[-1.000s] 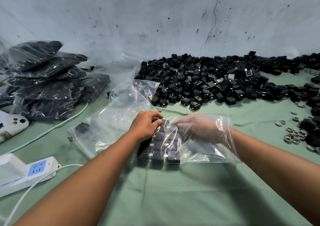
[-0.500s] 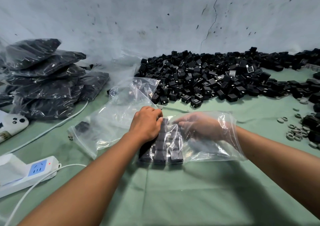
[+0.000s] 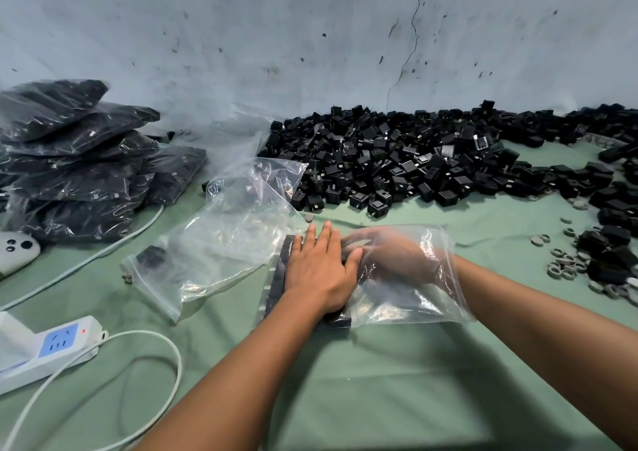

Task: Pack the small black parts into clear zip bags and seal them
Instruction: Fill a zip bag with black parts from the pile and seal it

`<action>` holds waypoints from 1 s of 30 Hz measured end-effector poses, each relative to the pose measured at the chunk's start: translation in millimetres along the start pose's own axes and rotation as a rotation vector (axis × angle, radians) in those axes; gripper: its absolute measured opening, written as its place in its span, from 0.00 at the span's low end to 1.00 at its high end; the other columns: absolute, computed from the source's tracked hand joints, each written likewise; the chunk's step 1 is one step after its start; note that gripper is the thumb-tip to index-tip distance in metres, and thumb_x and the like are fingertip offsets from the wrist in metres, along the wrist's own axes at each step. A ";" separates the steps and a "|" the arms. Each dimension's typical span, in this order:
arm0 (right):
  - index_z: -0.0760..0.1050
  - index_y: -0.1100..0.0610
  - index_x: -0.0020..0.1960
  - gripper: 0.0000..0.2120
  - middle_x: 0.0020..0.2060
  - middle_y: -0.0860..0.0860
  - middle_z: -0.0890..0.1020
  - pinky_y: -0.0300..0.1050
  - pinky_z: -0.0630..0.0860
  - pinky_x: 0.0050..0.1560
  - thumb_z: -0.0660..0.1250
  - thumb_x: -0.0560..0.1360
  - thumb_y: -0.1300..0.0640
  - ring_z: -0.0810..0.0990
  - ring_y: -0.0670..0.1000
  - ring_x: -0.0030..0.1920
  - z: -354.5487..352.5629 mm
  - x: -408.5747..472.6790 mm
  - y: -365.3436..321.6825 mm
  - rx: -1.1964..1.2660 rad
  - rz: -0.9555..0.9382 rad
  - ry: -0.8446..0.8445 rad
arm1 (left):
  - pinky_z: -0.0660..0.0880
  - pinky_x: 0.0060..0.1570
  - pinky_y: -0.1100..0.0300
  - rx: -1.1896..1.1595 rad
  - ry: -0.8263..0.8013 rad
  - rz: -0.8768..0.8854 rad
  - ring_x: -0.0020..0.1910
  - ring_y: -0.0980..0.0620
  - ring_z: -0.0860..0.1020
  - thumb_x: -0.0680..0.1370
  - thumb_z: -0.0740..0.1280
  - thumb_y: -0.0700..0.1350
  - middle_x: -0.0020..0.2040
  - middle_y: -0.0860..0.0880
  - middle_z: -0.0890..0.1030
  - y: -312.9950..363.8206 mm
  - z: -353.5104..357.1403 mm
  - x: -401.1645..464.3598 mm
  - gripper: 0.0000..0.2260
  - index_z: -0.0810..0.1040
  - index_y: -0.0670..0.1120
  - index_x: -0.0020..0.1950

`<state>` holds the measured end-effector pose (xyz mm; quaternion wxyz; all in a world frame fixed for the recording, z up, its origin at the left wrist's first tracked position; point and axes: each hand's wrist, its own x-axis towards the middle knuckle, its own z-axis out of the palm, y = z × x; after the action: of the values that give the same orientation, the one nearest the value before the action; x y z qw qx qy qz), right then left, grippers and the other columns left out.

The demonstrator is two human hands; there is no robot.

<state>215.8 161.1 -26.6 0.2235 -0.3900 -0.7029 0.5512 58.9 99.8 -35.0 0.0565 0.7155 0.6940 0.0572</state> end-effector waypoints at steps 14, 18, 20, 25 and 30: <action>0.74 0.68 0.67 0.14 0.61 0.66 0.82 0.60 0.75 0.68 0.64 0.82 0.68 0.80 0.67 0.63 -75.2 -61.0 23.0 0.061 0.099 -0.285 | 0.39 0.81 0.45 0.007 0.004 0.005 0.83 0.46 0.42 0.85 0.43 0.61 0.85 0.47 0.46 0.5 -1.6 -2.4 0.32 0.47 0.46 0.85; 0.81 0.67 0.53 0.06 0.45 0.61 0.86 0.45 0.82 0.38 0.70 0.76 0.69 0.86 0.56 0.40 -112.7 -69.6 14.7 -0.033 0.351 -0.168 | 0.39 0.81 0.45 0.016 0.000 0.002 0.83 0.46 0.42 0.85 0.43 0.61 0.85 0.47 0.45 1.6 -2.8 -1.8 0.32 0.47 0.46 0.85; 0.81 0.63 0.45 0.01 0.34 0.57 0.81 0.39 0.71 0.25 0.71 0.76 0.65 0.76 0.49 0.27 -129.4 -69.8 9.4 -0.216 0.474 -0.059 | 0.39 0.81 0.45 0.014 -0.001 0.003 0.83 0.46 0.41 0.85 0.43 0.61 0.85 0.47 0.45 1.6 -2.1 -2.3 0.31 0.47 0.46 0.85; 0.82 0.61 0.43 0.06 0.31 0.54 0.82 0.40 0.69 0.27 0.69 0.78 0.60 0.75 0.51 0.28 -136.1 -25.5 -0.1 -0.542 0.283 0.690 | 0.39 0.81 0.46 0.005 0.006 0.006 0.83 0.46 0.42 0.85 0.44 0.59 0.85 0.47 0.46 1.2 -1.4 -1.9 0.30 0.47 0.46 0.85; 0.80 0.53 0.64 0.15 0.59 0.53 0.83 0.43 0.78 0.49 0.64 0.81 0.64 0.83 0.51 0.50 -89.5 28.0 -29.9 -0.891 -0.068 0.266 | 0.40 0.81 0.46 -0.016 0.019 0.007 0.83 0.47 0.43 0.85 0.45 0.58 0.85 0.48 0.47 0.5 -0.4 -1.5 0.30 0.49 0.46 0.85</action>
<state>256.7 234.5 24.7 0.1403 -0.4920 -0.8488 0.1332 59.3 98.3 -34.5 0.0555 0.7170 0.6913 0.0700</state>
